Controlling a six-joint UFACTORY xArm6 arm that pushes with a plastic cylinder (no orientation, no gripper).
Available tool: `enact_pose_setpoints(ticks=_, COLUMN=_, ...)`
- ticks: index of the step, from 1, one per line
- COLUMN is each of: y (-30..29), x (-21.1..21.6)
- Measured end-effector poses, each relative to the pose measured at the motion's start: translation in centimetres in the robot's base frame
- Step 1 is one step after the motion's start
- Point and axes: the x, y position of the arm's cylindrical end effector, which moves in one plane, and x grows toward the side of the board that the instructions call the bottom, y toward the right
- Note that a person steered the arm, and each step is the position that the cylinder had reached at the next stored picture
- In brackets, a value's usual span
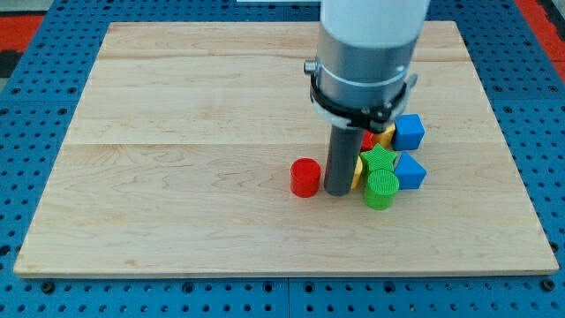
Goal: Move red circle closer to the yellow heart
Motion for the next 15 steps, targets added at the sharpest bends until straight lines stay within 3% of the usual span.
enact_pose_setpoints(ticks=2, y=-2.8, x=1.7)
enact_pose_setpoints(ticks=4, y=-4.2, x=6.6)
enact_pose_setpoints(ticks=5, y=-7.2, x=6.4)
enact_pose_setpoints(ticks=6, y=-9.9, x=2.5)
enact_pose_setpoints(ticks=10, y=-5.5, x=2.3)
enact_pose_setpoints(ticks=13, y=-6.3, x=2.0)
enact_pose_setpoints(ticks=15, y=-4.4, x=-0.1)
